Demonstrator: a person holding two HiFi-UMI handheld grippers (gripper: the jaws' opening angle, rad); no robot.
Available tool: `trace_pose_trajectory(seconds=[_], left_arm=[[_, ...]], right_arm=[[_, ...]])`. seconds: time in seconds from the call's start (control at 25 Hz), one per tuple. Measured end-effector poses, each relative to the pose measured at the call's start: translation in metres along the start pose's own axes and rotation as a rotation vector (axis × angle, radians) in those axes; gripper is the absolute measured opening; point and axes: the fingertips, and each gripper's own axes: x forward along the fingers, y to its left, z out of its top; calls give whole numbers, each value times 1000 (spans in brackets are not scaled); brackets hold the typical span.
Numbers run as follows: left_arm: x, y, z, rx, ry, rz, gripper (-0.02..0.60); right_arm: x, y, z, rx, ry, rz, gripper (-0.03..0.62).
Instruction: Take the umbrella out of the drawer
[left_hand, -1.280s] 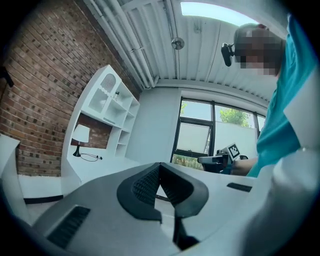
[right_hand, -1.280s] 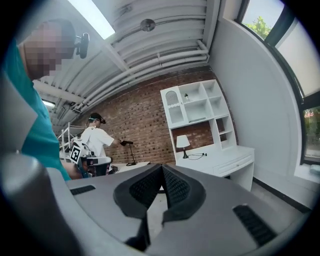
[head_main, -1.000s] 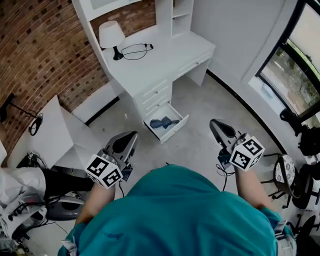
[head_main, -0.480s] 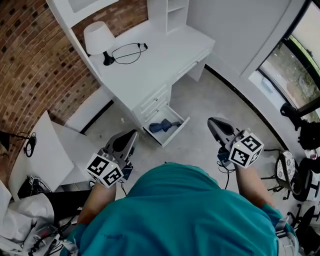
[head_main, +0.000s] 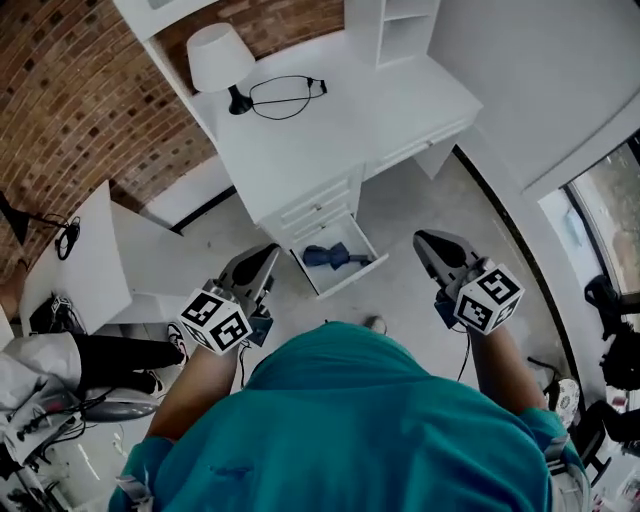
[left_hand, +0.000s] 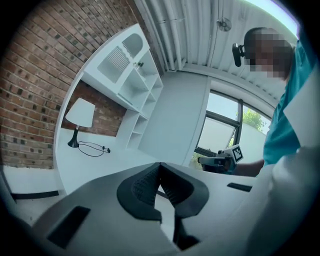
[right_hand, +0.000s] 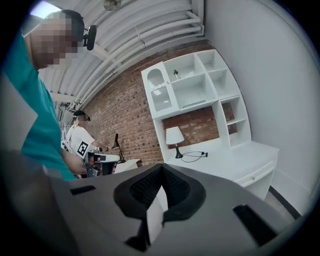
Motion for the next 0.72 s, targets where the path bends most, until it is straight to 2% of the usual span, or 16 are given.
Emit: trace_pose_trajectory(seconds=[0.16,0.4,0.52,0.64,0.72], left_arm=[[14,19,-12,2,32,23,9],[30,85,-54,-8,141,-12,9],[42,111,-92,-30,200,-30,9],[53,133,-140,-30,247,-15,9],[63,149,-175,-29,269,-5,9]], right_arm=[[31,-27,-7,-53,51,14,20],[112,-49,-60,-132,192,-5,21],[148,-59,-117,-158,320,15,23],[182,-73,-187,-146,444,78,25],[203,-88,-238,-155,515,113,70]])
